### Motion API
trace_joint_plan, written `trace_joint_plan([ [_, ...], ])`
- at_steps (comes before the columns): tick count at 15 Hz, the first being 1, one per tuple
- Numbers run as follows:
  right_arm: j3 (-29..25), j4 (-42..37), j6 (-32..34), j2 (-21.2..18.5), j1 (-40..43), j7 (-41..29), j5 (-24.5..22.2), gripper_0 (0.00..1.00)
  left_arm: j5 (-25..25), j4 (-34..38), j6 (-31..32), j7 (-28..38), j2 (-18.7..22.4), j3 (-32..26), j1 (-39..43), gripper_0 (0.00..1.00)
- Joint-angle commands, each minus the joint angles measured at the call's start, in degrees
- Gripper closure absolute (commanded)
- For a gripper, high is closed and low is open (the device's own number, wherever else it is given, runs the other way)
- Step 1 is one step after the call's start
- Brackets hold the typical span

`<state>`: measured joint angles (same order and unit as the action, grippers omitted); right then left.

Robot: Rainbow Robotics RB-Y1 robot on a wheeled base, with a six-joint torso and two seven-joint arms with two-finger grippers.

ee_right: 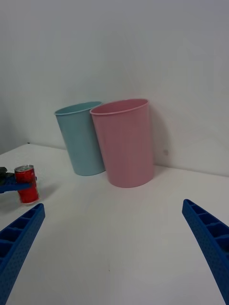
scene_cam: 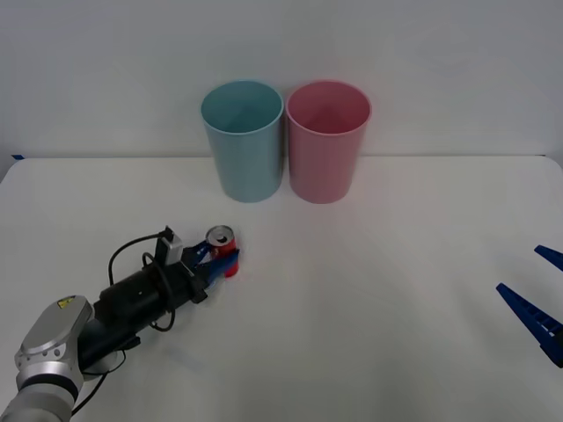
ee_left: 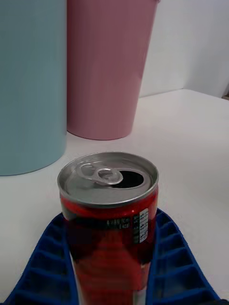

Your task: Grasp the object on the table and drop it into the matching bin: aluminum can to the light blue bin, PET bottle to the pink bin.

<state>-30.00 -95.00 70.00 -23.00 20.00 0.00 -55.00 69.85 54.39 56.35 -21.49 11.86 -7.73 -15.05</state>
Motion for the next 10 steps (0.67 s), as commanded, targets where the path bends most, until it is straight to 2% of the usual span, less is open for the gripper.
trace_joint_plan([
  [1, 0.0, 0.0, 0.0, 0.0, 0.0, 0.0, 0.0, 0.0, 0.02, 0.01, -0.01, 0.22, 0.0, 0.0, 0.02, 1.0],
  [6, 0.0, 0.0, 0.0, 0.0, 0.0, 0.0, 0.0, 0.0, -0.59, 0.8, -0.01, 0.4, 0.53, -1.41, 0.02, 1.0],
  [10, 0.0, 0.0, 0.0, 0.0, 0.0, 0.0, 0.0, 0.0, -3.49, 3.62, -0.01, 1.89, 2.11, -1.49, 0.02, 1.0],
])
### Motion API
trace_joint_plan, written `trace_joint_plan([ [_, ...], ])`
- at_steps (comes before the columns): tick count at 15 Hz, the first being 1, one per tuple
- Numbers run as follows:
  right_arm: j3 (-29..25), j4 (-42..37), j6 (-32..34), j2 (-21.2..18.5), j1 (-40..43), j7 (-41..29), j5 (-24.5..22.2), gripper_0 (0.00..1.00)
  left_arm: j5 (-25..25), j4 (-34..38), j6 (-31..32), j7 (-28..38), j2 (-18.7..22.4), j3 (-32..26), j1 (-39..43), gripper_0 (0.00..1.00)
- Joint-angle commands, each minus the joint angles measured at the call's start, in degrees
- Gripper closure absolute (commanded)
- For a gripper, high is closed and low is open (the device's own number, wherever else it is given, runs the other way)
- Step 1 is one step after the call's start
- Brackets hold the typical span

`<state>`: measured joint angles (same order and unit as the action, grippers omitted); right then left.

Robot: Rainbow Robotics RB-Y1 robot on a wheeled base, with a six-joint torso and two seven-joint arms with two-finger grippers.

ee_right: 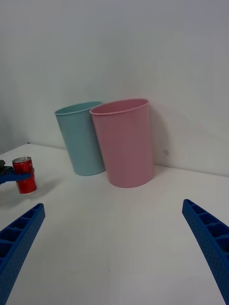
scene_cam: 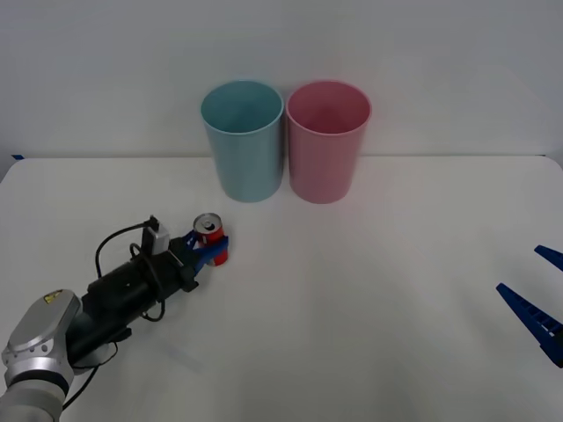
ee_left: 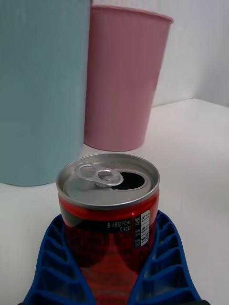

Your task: Grasp the object on the table and drop it into the matching bin: aluminum can to the light blue bin, PET bottle to the pink bin.

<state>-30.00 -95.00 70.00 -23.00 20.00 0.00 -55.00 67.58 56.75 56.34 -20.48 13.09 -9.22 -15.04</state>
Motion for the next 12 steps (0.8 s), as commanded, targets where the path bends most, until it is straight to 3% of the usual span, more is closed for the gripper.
trace_joint_plan([
  [1, 0.0, 0.0, 0.0, 0.0, 0.0, 0.0, 0.0, 0.0, -1.48, 2.14, 0.0, 1.32, 1.5, -0.01, 0.01, 1.0],
  [7, 0.0, 0.0, 0.0, 0.0, 0.0, 0.0, 0.0, 0.0, -1.92, 10.84, 0.0, 14.51, 6.34, -0.71, 0.1, 1.0],
  [12, 0.0, 0.0, 0.0, 0.0, 0.0, 0.0, 0.0, 0.0, -2.1, 17.17, 0.0, 22.86, 7.48, -3.26, 0.19, 1.0],
])
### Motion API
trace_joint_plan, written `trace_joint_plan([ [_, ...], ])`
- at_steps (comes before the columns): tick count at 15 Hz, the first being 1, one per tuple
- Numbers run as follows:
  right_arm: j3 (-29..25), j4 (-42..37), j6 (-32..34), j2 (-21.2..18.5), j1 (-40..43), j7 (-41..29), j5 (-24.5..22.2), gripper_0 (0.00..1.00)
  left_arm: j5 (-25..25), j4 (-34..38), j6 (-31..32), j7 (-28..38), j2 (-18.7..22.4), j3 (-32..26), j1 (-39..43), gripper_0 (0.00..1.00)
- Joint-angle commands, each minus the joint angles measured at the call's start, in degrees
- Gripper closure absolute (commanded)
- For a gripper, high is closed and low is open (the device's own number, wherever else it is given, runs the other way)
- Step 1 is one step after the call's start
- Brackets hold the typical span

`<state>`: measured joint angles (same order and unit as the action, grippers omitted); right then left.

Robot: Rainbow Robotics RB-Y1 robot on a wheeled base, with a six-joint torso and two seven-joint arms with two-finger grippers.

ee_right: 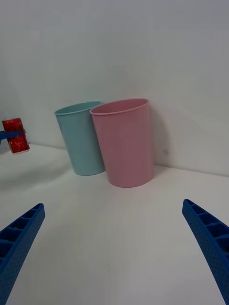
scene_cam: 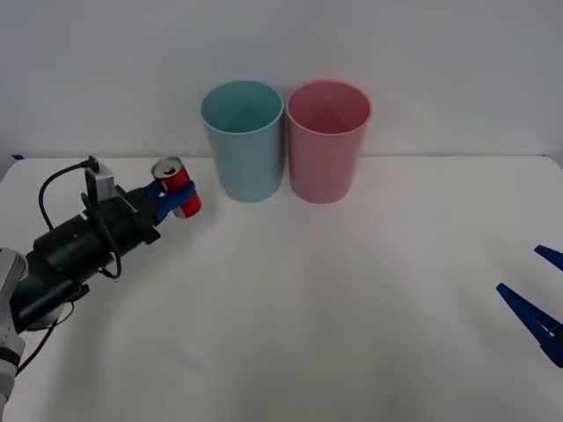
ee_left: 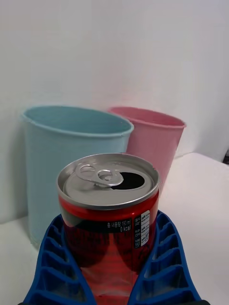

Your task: Grasp the object on the table and drop it into the matching bin: aluminum can to the light blue bin, PET bottle to the pink bin.

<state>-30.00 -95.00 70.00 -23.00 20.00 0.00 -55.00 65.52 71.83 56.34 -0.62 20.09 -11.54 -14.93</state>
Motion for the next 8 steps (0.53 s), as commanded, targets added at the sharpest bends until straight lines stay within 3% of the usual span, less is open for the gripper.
trace_joint_plan([
  [1, 0.0, 0.0, 0.0, 0.0, 0.0, 0.0, 0.0, 0.0, 0.04, 3.41, -0.09, 5.1, 0.92, -1.46, 0.07, 1.0],
  [4, 0.0, 0.0, 0.0, 0.0, 0.0, 0.0, 0.0, 0.0, 0.31, 7.54, -0.09, 10.46, 1.53, -4.19, 0.07, 1.0],
  [8, 0.0, 0.0, 0.0, 0.0, 0.0, 0.0, 0.0, 0.0, 6.72, 15.8, -4.13, 20.66, 1.71, -6.03, -0.36, 1.0],
])
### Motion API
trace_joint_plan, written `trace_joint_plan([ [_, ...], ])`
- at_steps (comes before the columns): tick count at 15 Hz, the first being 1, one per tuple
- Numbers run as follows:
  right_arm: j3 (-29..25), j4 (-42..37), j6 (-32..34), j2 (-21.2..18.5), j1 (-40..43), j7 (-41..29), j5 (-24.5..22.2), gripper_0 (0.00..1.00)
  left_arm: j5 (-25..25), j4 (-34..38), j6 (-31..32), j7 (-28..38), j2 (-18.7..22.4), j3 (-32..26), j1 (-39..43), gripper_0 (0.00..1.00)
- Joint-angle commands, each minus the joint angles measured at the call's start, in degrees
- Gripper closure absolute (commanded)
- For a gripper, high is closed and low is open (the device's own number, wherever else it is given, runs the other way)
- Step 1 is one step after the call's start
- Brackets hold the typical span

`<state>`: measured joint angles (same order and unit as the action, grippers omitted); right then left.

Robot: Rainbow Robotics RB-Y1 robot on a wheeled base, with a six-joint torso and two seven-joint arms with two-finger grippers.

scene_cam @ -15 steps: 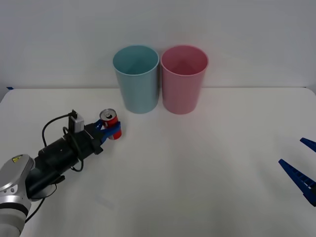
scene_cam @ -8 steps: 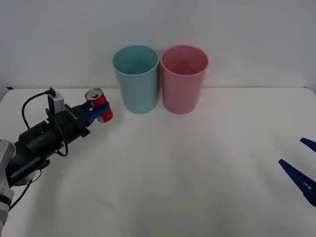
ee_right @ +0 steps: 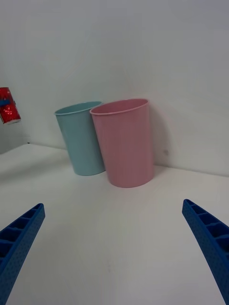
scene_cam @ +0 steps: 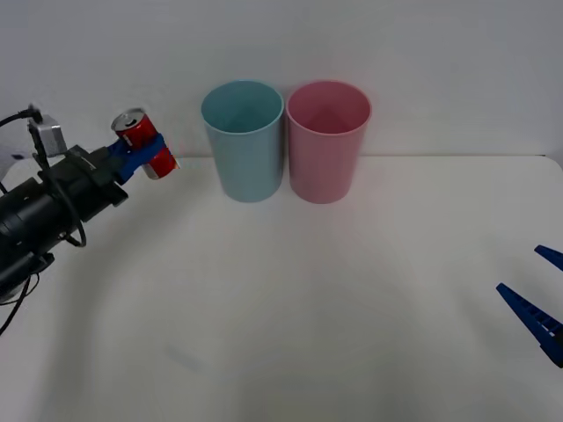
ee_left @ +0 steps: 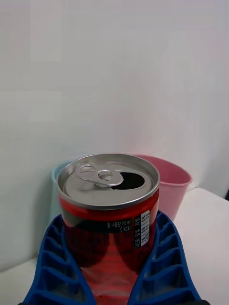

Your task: Grasp the object on the table and drop it into the matching bin: aluminum can to the light blue bin, PET bottle to the pink bin.

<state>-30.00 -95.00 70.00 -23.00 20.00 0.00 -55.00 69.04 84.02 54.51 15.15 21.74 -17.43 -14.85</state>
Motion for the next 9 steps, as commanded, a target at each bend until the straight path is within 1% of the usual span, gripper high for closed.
trace_joint_plan([
  [1, 0.0, 0.0, 0.0, 0.0, 0.0, 0.0, 0.0, 0.0, 4.52, 3.96, -2.48, 6.65, 0.06, -0.06, -1.23, 1.0],
  [2, 0.0, 0.0, 0.0, 0.0, 0.0, 0.0, 0.0, 0.0, 5.57, 3.96, -2.3, 7.97, 0.06, -0.06, -2.46, 1.0],
  [5, 0.0, 0.0, 0.0, 0.0, 0.0, 0.0, 0.0, 0.0, 10.85, 3.44, -2.3, 14.65, 0.06, 0.55, -7.65, 1.0],
  [6, 0.0, 0.0, 0.0, 0.0, 0.0, 0.0, 0.0, 0.0, 12.08, 2.21, -2.39, 15.53, 0.06, 1.26, -9.49, 1.0],
  [7, 0.0, 0.0, 0.0, 0.0, 0.0, 0.0, 0.0, 0.0, 12.61, 0.54, -2.3, 15.35, 0.06, 1.52, -11.16, 1.0],
  [9, 0.0, 0.0, 0.0, 0.0, 0.0, 0.0, 0.0, 0.0, 14.63, -6.32, -2.3, 14.3, 0.06, 2.14, -17.05, 0.99],
])
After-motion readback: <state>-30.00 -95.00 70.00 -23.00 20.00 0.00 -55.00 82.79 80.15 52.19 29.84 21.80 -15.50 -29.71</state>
